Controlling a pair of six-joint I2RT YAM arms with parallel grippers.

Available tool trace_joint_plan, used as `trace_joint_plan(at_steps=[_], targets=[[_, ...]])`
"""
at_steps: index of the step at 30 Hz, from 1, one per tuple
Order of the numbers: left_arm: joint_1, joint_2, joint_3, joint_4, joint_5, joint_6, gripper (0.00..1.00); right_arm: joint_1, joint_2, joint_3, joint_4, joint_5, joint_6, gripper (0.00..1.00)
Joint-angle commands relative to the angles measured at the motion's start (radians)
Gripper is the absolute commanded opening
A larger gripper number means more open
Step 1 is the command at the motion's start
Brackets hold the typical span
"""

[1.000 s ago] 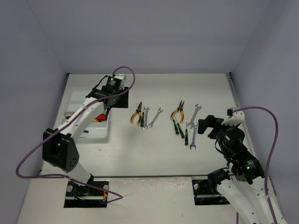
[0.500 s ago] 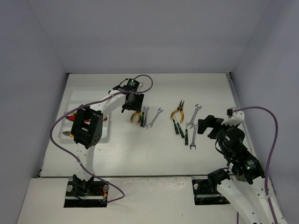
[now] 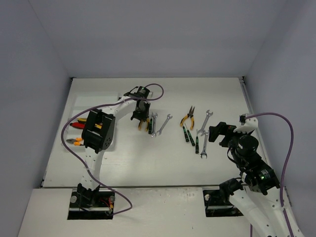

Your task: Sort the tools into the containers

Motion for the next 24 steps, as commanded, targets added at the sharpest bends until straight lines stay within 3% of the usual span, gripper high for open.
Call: trace_joint_plan(at_steps=[1, 4, 11, 17, 24], targets=[[-0.003, -0.017, 0.035, 0.002, -0.001, 0.018, 0.08, 0.008, 0.023, 0.002, 0.056, 0.004, 0.002, 1.0], [-0.003, -0.031, 0.021, 0.004, -0.006, 0.028, 0.0, 0.009, 0.021, 0.002, 0.056, 0.005, 0.003, 1.0], [-0.004, -0.171, -0.07, 0.077, -0.096, 0.015, 0.0, 0.01, 0.021, 0.002, 0.057, 0.004, 0.005, 1.0], [-0.012, -0.394, -0.184, 0.106, -0.244, -0.068, 0.0, 0.011, 0.02, 0.002, 0.057, 0.005, 0.005, 1.0], [0.002, -0.699, -0.411, 0.071, -0.49, -0.285, 0.0, 0.014, 0.015, 0.004, 0.057, 0.002, 0.004, 1.0]])
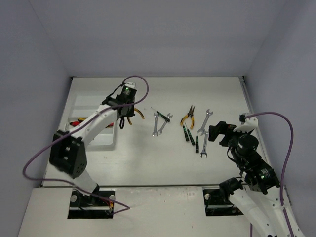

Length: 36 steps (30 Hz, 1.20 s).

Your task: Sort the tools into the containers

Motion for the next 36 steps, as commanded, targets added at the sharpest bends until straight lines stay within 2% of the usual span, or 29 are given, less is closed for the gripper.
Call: trace_joint_plan(at_steps=[1, 5, 8, 14, 23, 32, 36], targets=[[0.017, -0.219, -0.091, -0.02, -0.215, -0.207, 0.0, 0.011, 0.014, 0.004, 0.057, 0.001, 0.004, 1.0], [0.114, -0.342, -0.217, -0.08, -0.232, -0.349, 0.0, 0.014, 0.01, 0.004, 0.057, 0.0, 0.004, 1.0], [0.231, -0.407, -0.324, -0.094, -0.169, -0.417, 0.0, 0.015, 0.006, 0.004, 0.057, 0.0, 0.003, 1.0], [0.356, -0.432, -0.423, -0.088, -0.123, -0.478, 0.0, 0.018, 0.001, 0.004, 0.057, 0.0, 0.003, 1.0], [0.435, -0.346, -0.48, -0.044, -0.11, -0.611, 0.0, 0.024, -0.008, 0.004, 0.057, 0.009, 0.004, 1.0], [0.441, -0.272, -0.483, 0.009, -0.076, -0.739, 0.0, 0.029, -0.007, 0.004, 0.057, 0.013, 0.005, 1.0], [0.441, -0.271, -0.485, 0.009, -0.073, -0.783, 0.06, 0.028, -0.006, 0.002, 0.057, 0.016, 0.006, 1.0]])
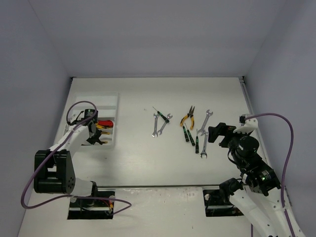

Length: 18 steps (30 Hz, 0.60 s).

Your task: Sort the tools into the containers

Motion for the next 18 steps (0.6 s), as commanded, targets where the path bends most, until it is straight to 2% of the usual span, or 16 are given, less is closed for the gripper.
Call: trace_joint_plan(at_steps=[1, 7, 15, 18], targets=[[0.005, -0.02, 0.027, 0.047, -0.013, -0.089, 0.09, 0.009, 0.008, 0.003, 0.057, 0.016, 0.005, 1.0], [0.005, -0.024, 0.02, 0.046, 0.001, -0.104, 0.19, 0.011, 0.012, 0.002, 0.057, 0.017, 0.008, 1.0], [0.005, -0.066, 0.008, 0.036, 0.036, -0.08, 0.43, 0.011, 0.02, 0.002, 0.055, 0.022, 0.005, 1.0], [0.005, -0.091, 0.019, 0.028, 0.041, -0.067, 0.44, 0.01, 0.022, 0.002, 0.055, 0.03, 0.006, 1.0]])
